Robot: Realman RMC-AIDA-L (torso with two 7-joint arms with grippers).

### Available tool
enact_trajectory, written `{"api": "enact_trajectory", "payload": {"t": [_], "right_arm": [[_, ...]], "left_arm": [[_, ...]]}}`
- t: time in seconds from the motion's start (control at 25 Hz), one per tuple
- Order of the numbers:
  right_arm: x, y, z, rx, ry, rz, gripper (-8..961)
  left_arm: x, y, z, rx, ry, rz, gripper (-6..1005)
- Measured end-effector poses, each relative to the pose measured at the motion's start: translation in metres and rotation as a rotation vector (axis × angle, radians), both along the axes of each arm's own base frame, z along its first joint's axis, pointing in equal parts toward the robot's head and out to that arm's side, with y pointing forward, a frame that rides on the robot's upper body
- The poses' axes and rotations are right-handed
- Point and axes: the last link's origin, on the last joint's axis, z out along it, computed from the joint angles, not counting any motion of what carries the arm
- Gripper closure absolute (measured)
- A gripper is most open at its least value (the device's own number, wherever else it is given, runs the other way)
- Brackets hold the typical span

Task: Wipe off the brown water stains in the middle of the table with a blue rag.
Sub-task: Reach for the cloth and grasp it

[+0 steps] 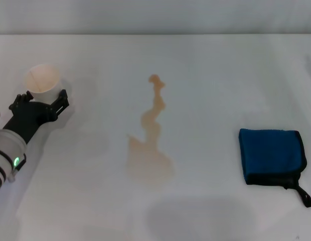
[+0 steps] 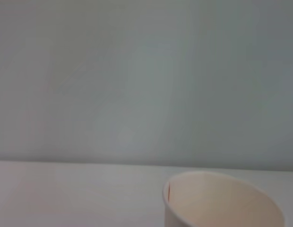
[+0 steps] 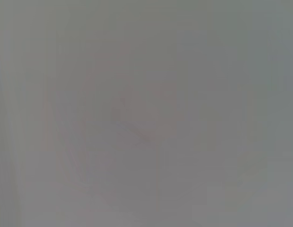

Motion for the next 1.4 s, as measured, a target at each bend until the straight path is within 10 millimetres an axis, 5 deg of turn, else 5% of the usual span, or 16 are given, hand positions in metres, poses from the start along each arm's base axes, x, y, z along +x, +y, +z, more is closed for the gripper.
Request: {"api": "enact_trajectory", "payload": {"t": [0.68,1.0,1.4], "right_arm": [[0.001,-0.001,0.001,0.003,0.001,0.0,261],[0.007,-0.007,0.002,-0.053,0.117,-0.021,262],[-0.046,0.023,0.008,-0.635,0.049,0.062,264]], "left_arm": [[-0.012,-0.054,0.005,0.103,-0.114,-0.019,109],[-0.015,-0.103,0.037,0.424,-0.279,-0.009,111],[-0.036,-0.111,0.06,0.502,-0.306,0.039,112]]}}
